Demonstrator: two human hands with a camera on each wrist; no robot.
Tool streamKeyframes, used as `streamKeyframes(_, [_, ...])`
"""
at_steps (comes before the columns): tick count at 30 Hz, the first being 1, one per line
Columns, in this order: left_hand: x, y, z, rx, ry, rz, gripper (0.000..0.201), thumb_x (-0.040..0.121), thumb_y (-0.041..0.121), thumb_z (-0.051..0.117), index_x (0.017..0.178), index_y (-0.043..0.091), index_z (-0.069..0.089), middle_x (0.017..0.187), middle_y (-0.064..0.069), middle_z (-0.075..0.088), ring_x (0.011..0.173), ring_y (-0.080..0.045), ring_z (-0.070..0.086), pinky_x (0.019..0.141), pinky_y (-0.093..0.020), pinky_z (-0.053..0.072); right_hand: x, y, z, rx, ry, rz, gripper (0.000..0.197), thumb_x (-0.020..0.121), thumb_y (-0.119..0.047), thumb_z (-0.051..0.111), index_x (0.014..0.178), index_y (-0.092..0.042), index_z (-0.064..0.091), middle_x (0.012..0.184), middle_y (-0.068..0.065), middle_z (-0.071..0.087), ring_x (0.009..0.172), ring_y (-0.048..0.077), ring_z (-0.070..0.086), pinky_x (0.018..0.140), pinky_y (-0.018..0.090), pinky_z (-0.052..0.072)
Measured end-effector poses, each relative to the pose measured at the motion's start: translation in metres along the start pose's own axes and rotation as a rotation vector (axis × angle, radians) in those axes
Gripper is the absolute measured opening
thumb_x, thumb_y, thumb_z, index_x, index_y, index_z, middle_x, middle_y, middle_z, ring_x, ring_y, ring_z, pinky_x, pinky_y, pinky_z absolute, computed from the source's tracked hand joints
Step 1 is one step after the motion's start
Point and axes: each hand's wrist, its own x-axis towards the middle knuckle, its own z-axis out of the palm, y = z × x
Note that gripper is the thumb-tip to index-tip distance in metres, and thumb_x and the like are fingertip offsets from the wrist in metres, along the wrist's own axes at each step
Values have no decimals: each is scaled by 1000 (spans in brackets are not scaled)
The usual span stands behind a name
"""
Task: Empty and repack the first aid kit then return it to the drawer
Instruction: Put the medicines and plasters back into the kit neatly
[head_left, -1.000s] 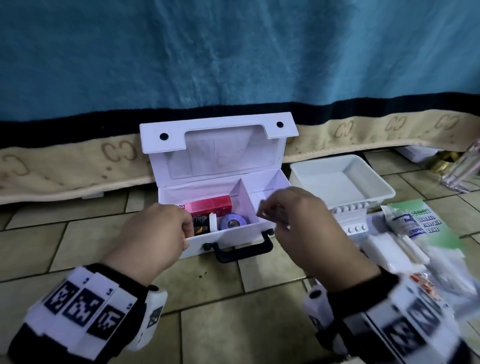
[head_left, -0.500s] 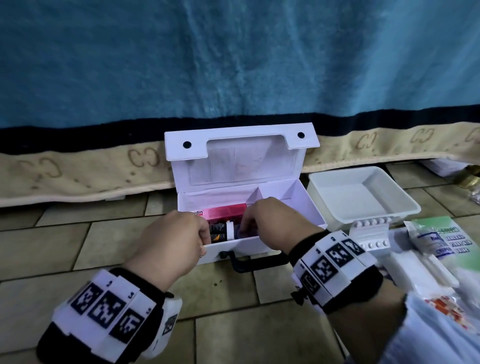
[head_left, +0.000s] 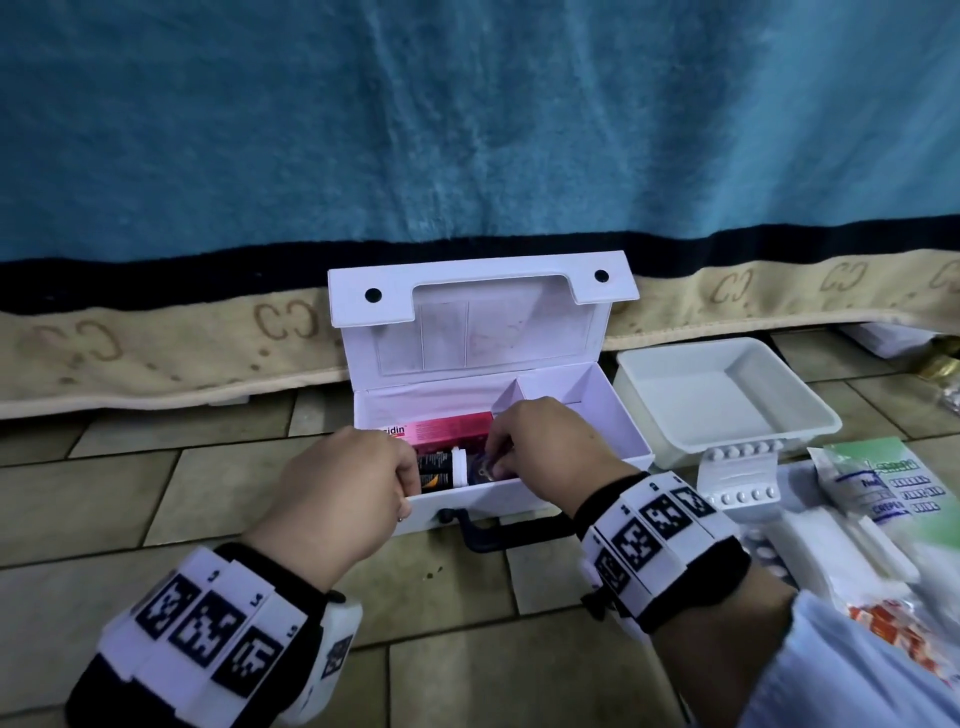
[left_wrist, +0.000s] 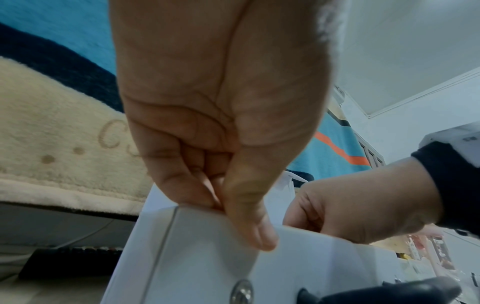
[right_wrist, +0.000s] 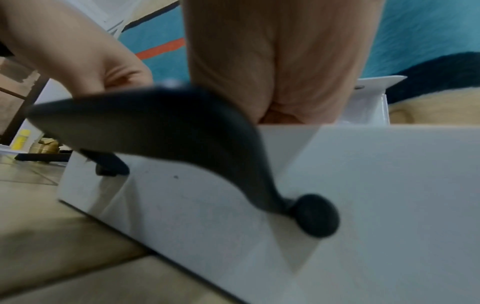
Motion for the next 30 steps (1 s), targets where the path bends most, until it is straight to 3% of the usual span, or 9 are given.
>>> streamKeyframes(2, [0,-1,1,7,2,0,19,74,10,62,70,29,65,62,16,68,76,0,60,69,-29,53,1,0,2,-9,-22,-1,23,82,-4,62,98,-18,71,89,1,73,84,15,67,61,19,44])
streamKeyframes(6, [0,0,1,-5,6,-13,22,73,9,61,66,30,64,61,16,67,74,0,61,69,-29,53,1,1,3,-1,-5,-11,23,82,-8,66,100,-19,72,96,4,72,88,18,66,72,22,49])
streamKeyframes(13, [-1,0,3,38,29,-11,21,74,11,60,67,30,61,69,13,69,76,-4,61,65,-25,51,-4,4,3,97,64,-35,18,78,-16,71,95,-19,74,89,0,65,83,16,60,59,20,41])
streamKeyframes(17, [-6,3,6,165,52,8,14,79,15,58,77,29,61,82,10,66,82,-10,60,58,-25,42,-30,5,-6,277,164,-78,18,81,-23,71,98,-18,71,107,-3,62,94,13,58,83,27,49])
streamKeyframes(20, [-10,6,4,216,34,-2,14,80,15,55,79,28,60,83,11,64,80,-8,59,58,-25,43,-57,14,-19,274,248,-90,16,85,-29,66,99,-24,69,109,-8,61,95,10,58,86,26,48])
streamKeyframes(24, [-12,26,-2,185,63,17,9,81,29,61,73,30,58,79,11,61,76,-6,57,59,-25,46,-105,44,-42,290,289,29,13,84,-32,66,96,-30,70,95,-13,64,85,1,58,78,16,47])
streamKeyframes(26, [-10,46,-5,117,96,95,19,81,36,65,66,30,55,76,11,58,73,-6,55,62,-26,47,-128,61,-47,280,334,104,7,82,-31,67,88,-30,71,86,-13,67,82,-2,59,71,10,45])
streamKeyframes(30, [-2,89,-4,70,102,274,16,83,36,61,70,28,56,81,10,58,80,-10,58,71,-31,50,-162,104,-45,263,525,393,11,82,-25,65,74,-22,71,69,-8,69,65,3,61,58,13,41])
